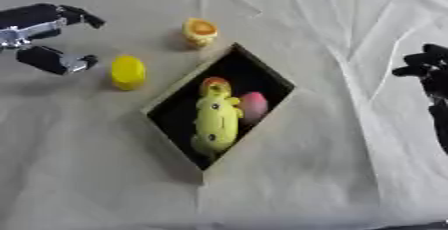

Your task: Pick up objects on the table and place them in the box.

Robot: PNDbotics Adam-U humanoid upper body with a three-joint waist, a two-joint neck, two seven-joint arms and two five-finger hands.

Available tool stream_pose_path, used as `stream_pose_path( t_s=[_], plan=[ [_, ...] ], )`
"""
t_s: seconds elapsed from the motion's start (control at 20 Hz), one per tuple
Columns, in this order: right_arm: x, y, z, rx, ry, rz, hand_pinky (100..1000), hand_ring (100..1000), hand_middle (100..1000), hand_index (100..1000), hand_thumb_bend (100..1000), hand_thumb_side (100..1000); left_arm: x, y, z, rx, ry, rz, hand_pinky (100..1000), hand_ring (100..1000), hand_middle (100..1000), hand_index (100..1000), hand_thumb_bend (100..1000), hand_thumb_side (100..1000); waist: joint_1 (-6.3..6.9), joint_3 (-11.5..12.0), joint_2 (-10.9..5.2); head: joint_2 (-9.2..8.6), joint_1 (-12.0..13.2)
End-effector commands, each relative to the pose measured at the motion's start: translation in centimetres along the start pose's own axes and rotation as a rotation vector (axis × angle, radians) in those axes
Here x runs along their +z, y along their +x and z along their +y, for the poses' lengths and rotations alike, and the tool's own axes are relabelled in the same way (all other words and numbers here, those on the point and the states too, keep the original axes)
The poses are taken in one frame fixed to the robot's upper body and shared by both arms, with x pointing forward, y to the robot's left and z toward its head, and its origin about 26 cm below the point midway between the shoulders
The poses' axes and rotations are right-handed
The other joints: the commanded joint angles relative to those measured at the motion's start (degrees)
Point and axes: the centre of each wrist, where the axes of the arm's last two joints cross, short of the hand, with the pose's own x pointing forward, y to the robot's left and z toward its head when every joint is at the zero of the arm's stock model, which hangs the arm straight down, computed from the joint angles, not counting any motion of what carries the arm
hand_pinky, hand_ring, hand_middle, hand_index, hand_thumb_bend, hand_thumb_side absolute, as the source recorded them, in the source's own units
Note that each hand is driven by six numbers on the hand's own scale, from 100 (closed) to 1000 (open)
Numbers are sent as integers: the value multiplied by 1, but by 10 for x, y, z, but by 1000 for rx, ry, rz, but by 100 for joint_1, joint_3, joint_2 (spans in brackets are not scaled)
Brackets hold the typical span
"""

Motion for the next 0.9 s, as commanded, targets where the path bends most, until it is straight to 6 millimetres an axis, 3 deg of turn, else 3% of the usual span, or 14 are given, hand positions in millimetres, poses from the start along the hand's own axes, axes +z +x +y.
stream_pose_path(
  t_s=[0.05,0.3,0.35,0.5,0.65,0.75,0.9],
  plan=[
    [-5,5,-2,4,6,-17,1000,701,718,860,100,628,1,4,18,-54,-22,-69,961,958,833,956,204,509,62,-4,-103,22,20],
    [-5,5,-2,1,5,-16,1000,701,717,860,100,627,-3,12,22,-54,-45,-114,972,968,844,962,218,432,64,1,-116,22,25],
    [-5,5,-2,0,6,-15,1000,701,717,860,100,627,-5,13,22,-53,-55,-123,977,971,847,963,240,327,63,0,-119,22,26],
    [-5,5,-2,-1,8,-15,1000,701,717,860,100,627,-11,19,21,-63,-93,-140,979,976,855,965,299,125,59,-2,-124,22,28],
    [-5,5,-2,-3,9,-13,1000,701,717,860,100,629,-16,23,20,-85,-121,-142,997,998,873,970,347,192,61,0,-123,22,37],
    [-5,5,-1,-4,10,-10,1000,700,716,860,100,631,-20,26,17,-95,-127,-140,996,997,874,974,315,283,66,1,-121,22,45],
    [-6,5,-1,-8,10,-4,1000,699,715,860,100,633,-27,31,12,-93,-134,-156,1000,1000,879,977,316,330,72,4,-120,22,47]
  ],
)
